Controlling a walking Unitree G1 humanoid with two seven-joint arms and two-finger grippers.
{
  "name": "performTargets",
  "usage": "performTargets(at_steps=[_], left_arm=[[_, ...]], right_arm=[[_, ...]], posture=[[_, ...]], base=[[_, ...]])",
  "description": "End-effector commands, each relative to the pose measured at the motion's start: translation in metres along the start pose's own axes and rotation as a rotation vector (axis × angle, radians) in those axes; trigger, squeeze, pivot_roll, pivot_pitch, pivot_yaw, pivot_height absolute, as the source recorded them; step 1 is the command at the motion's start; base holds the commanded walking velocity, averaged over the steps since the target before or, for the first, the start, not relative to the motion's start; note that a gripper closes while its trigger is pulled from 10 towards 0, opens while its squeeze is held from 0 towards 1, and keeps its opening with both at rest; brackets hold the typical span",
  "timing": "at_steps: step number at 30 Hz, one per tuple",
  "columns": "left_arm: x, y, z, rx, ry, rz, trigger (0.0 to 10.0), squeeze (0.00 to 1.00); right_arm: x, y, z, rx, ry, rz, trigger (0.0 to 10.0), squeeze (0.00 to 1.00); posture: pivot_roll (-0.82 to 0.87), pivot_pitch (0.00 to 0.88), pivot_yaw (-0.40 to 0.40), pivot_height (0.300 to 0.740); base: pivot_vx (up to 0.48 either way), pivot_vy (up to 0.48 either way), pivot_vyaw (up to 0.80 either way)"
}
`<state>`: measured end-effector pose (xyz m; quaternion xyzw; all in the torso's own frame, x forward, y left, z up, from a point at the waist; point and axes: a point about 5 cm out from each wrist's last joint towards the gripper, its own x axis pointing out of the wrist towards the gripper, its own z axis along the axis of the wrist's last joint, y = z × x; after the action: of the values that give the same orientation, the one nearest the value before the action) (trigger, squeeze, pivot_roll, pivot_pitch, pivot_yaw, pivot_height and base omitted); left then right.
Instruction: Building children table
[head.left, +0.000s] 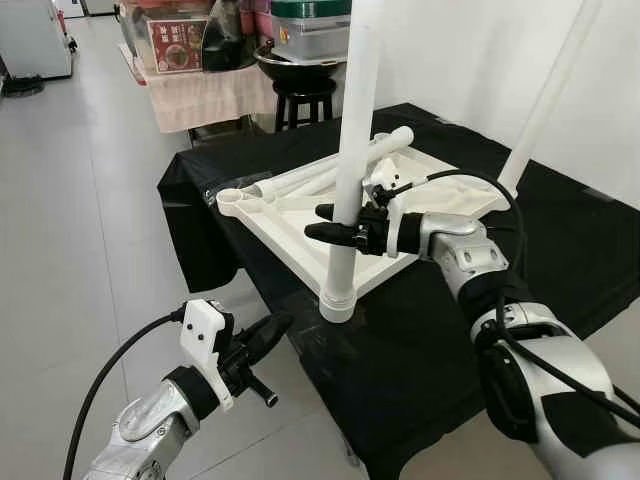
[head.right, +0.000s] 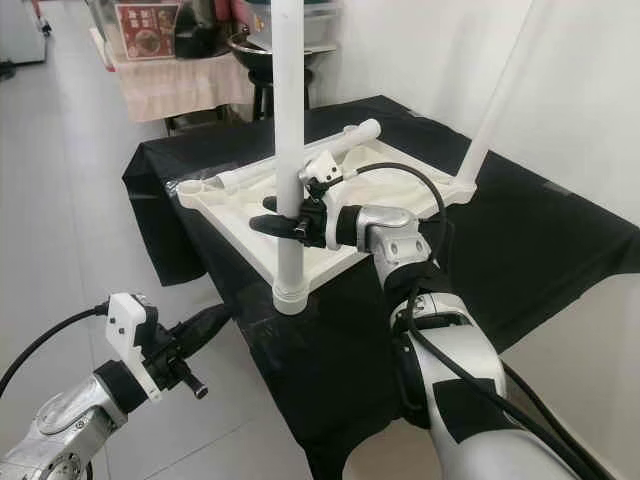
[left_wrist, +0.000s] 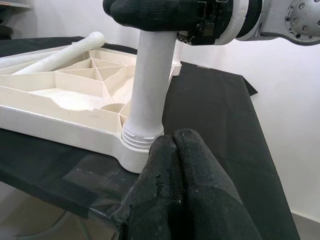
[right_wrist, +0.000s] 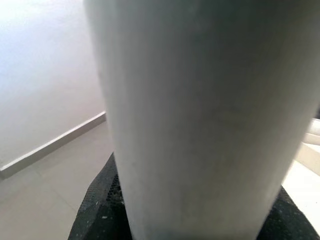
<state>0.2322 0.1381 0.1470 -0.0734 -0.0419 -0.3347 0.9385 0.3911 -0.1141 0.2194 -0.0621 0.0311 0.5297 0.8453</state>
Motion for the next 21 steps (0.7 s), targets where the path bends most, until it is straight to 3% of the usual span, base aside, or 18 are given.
performTargets(at_steps=[1, 9, 10, 12, 13, 14, 15, 16, 17, 18, 21], left_arm=[[-0.002, -0.001, -0.002, -0.004, 0.021, -0.002, 10.0, 0.00], [-0.002, -0.001, -0.002, -0.006, 0.020, -0.003, 10.0, 0.00], [-0.002, -0.001, -0.003, -0.009, 0.021, -0.006, 10.0, 0.00], [-0.002, -0.001, -0.003, -0.009, 0.021, -0.006, 10.0, 0.00], [-0.002, 0.001, -0.003, -0.010, 0.023, -0.009, 10.0, 0.00], [-0.002, 0.002, -0.004, -0.010, 0.024, -0.010, 10.0, 0.00], [-0.002, 0.002, -0.004, -0.010, 0.024, -0.010, 10.0, 0.00], [-0.001, 0.004, -0.004, -0.011, 0.025, -0.010, 10.0, 0.00], [-0.001, 0.004, -0.004, -0.011, 0.025, -0.010, 10.0, 0.00], [-0.001, 0.005, -0.005, -0.009, 0.026, -0.010, 10.0, 0.00], [0.002, 0.007, -0.007, -0.013, 0.030, -0.017, 10.0, 0.00]], right_arm=[[0.003, 0.004, -0.018, 0.046, 0.052, -0.016, 0.0, 0.00], [-0.008, -0.002, -0.030, 0.024, 0.068, -0.124, 0.0, 0.00], [-0.013, -0.003, -0.045, 0.065, 0.103, -0.281, 0.0, 0.00], [-0.013, -0.003, -0.045, 0.065, 0.103, -0.281, 0.0, 0.00], [-0.017, -0.005, -0.057, 0.110, 0.135, -0.494, 0.0, 0.00], [-0.012, 0.013, -0.070, 0.211, 0.088, -0.680, 0.0, 0.00], [-0.012, 0.013, -0.070, 0.211, 0.088, -0.680, 0.0, 0.00], [-0.015, 0.026, -0.077, 0.296, 0.059, -0.809, 0.0, 0.00], [-0.015, 0.026, -0.077, 0.296, 0.059, -0.809, 0.0, 0.00], [-0.016, 0.033, -0.080, 0.317, 0.032, -0.896, 0.0, 0.00], [-0.015, 0.018, -0.076, 0.259, 0.028, -0.978, 0.0, 0.00]], posture=[[0.04, 0.010, -0.048, 0.740], [0.02, 0.012, -0.038, 0.740], [0.01, 0.000, -0.046, 0.740], [0.01, 0.000, -0.046, 0.740], [0.01, 0.000, -0.046, 0.740], [-0.01, 0.000, -0.028, 0.740], [-0.01, 0.000, -0.028, 0.740], [0.00, 0.000, -0.024, 0.740], [0.00, 0.000, -0.024, 0.740], [-0.01, 0.000, -0.020, 0.740], [0.00, 0.000, -0.030, 0.740]], base=[[0.000, 0.000, 0.00], [0.000, 0.000, 0.00], [0.000, 0.000, 0.00], [0.000, 0.000, 0.00], [0.000, 0.000, 0.00], [0.000, 0.000, 0.00], [0.000, 0.000, 0.00], [0.000, 0.000, 0.00], [0.000, 0.000, 0.00], [0.000, 0.000, 0.00], [0.000, 0.000, 0.00]])
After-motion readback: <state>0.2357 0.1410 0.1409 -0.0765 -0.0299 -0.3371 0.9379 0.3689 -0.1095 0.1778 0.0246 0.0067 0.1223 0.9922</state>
